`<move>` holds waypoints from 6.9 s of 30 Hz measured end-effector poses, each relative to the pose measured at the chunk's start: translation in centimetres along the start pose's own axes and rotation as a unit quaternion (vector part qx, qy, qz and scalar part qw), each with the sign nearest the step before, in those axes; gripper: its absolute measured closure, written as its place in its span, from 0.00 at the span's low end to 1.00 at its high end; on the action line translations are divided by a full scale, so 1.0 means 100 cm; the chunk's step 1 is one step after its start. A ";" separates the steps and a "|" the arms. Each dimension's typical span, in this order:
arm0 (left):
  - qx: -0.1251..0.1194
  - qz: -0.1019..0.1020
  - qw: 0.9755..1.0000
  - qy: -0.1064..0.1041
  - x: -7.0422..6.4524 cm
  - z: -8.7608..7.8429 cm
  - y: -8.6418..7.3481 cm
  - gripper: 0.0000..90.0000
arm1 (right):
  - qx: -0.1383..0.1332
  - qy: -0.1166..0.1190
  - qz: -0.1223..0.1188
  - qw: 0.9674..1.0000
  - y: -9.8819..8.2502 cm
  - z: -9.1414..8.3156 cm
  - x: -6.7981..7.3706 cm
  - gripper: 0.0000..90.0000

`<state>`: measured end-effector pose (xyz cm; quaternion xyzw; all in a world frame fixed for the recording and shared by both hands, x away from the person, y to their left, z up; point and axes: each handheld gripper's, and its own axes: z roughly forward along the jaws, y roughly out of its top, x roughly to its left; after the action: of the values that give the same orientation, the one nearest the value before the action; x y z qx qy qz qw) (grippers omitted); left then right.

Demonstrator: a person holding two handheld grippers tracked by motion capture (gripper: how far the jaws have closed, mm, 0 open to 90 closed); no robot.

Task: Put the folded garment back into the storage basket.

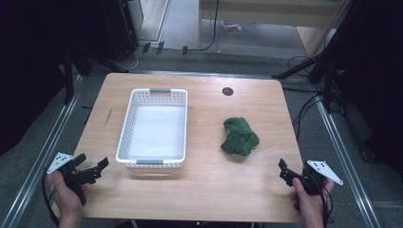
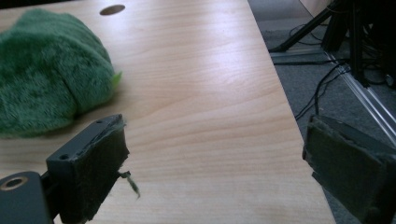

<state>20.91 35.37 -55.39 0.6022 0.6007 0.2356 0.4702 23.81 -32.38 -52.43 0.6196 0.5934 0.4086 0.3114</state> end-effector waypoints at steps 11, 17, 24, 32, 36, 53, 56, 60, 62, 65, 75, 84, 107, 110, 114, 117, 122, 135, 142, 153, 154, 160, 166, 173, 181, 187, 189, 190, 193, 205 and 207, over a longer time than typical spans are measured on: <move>0.000 0.000 1.000 -0.001 0.000 -0.001 0.000 0.01 | 0.011 0.010 -0.010 1.000 0.011 -0.003 0.011 0.09; 0.000 -0.003 1.000 -0.002 0.000 0.000 0.000 0.01 | 0.032 0.016 -0.017 0.999 0.017 0.001 0.027 0.11; -0.001 -0.002 1.000 -0.003 0.001 0.000 0.000 0.01 | 0.028 0.021 -0.013 0.999 0.026 0.007 0.043 0.15; 0.000 -0.002 1.000 -0.003 0.000 0.000 0.000 0.01 | 0.047 0.030 -0.016 0.998 0.038 0.021 0.062 0.05; -0.001 -0.003 1.000 -0.004 0.000 0.000 0.000 0.01 | 0.058 0.043 -0.016 0.997 0.042 0.030 0.073 0.00; -0.001 -0.003 1.000 -0.005 0.001 0.000 0.000 0.01 | 0.086 0.067 -0.020 0.994 0.059 0.066 0.116 0.00; -0.001 -0.003 1.000 -0.005 0.001 0.000 0.000 0.01 | 0.087 0.072 -0.023 0.993 0.063 0.070 0.121 0.00; -0.001 -0.003 1.000 -0.005 0.001 0.000 0.000 0.01 | 0.096 0.069 -0.031 0.993 0.067 0.079 0.128 0.00; -0.001 -0.004 1.000 -0.005 0.001 0.000 0.000 0.01 | 0.098 0.068 -0.028 0.993 0.067 0.081 0.129 0.00; -0.001 -0.003 1.000 -0.005 0.001 0.000 0.000 0.01 | 0.105 0.065 -0.032 0.992 0.068 0.087 0.133 0.00; -0.002 -0.005 1.000 -0.007 0.001 0.000 0.000 0.01 | 0.112 0.057 -0.040 0.991 0.071 0.102 0.144 0.00; -0.002 -0.006 1.000 -0.008 0.002 0.000 0.000 0.01 | 0.136 0.048 -0.041 0.989 0.063 0.118 0.145 0.00; -0.001 -0.004 1.000 -0.006 0.001 0.000 0.000 0.01 | 0.155 0.040 -0.027 0.987 0.033 0.137 0.138 0.00; 0.000 -0.003 1.000 -0.005 0.001 0.000 0.000 0.01 | 0.151 0.042 -0.031 0.987 0.031 0.137 0.138 0.00; 0.001 -0.002 1.000 -0.005 0.001 0.000 0.000 0.01 | 0.143 0.037 -0.038 0.988 0.027 0.137 0.139 0.00; 0.000 -0.002 1.000 -0.005 0.001 0.000 0.000 0.01 | 0.134 0.022 -0.049 0.989 0.024 0.137 0.143 0.04; 0.000 -0.003 1.000 -0.005 0.001 0.000 0.000 0.01 | 0.118 0.000 -0.055 0.991 0.021 0.137 0.148 0.09; 0.000 -0.004 1.000 -0.005 0.001 0.000 0.000 0.01 | 0.117 0.001 -0.069 0.991 0.020 0.135 0.150 0.15; 0.001 -0.004 1.000 -0.004 0.001 0.000 0.000 0.01 | 0.115 -0.011 -0.068 0.991 0.019 0.135 0.152 0.16; 0.000 -0.005 1.000 -0.004 0.001 0.000 0.000 0.01 | 0.105 -0.010 -0.051 0.993 0.018 0.132 0.153 0.24; 0.000 -0.006 1.000 -0.004 0.001 0.000 0.000 0.01 | 0.105 -0.012 -0.049 0.993 0.019 0.132 0.153 0.24; 0.001 -0.006 1.000 -0.004 0.001 0.000 0.000 0.01 | 0.111 -0.011 -0.026 0.993 0.022 0.130 0.152 0.29; 0.000 -0.006 1.000 -0.005 0.001 0.000 0.000 0.01 | 0.106 0.004 -0.012 0.994 0.027 0.124 0.149 0.35; 0.000 -0.006 1.000 -0.005 0.001 0.000 0.000 0.01 | 0.090 0.013 -0.005 0.996 0.039 0.114 0.155 0.35; 0.001 -0.004 1.000 -0.004 0.001 0.000 0.000 0.01 | 0.084 0.028 -0.002 0.996 0.059 0.102 0.166 0.35; 0.002 -0.004 1.000 -0.005 0.001 0.000 0.000 0.01 | 0.082 0.036 0.000 0.996 0.070 0.098 0.177 0.35; 0.002 -0.003 1.000 -0.005 0.001 0.000 0.000 0.01 | 0.082 0.039 -0.001 0.996 0.075 0.097 0.184 0.35; 0.002 -0.003 1.000 -0.005 0.001 0.000 0.000 0.01 | 0.082 0.041 -0.001 0.996 0.076 0.096 0.187 0.35; 0.002 -0.004 1.000 -0.005 0.001 0.001 0.000 0.01 | 0.078 0.047 -0.005 0.996 0.079 0.096 0.195 0.34; 0.003 -0.003 1.000 -0.006 0.001 0.001 0.000 0.01 | 0.079 0.058 -0.011 0.995 0.089 0.095 0.226 0.34; 0.003 -0.003 1.000 -0.005 0.001 0.001 0.000 0.01 | 0.080 0.059 -0.009 0.995 0.090 0.096 0.230 0.34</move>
<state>21.01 35.44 -55.42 0.6028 0.6009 0.2291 0.4723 35.68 -9.53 -45.98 0.6122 0.6469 0.3929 0.2288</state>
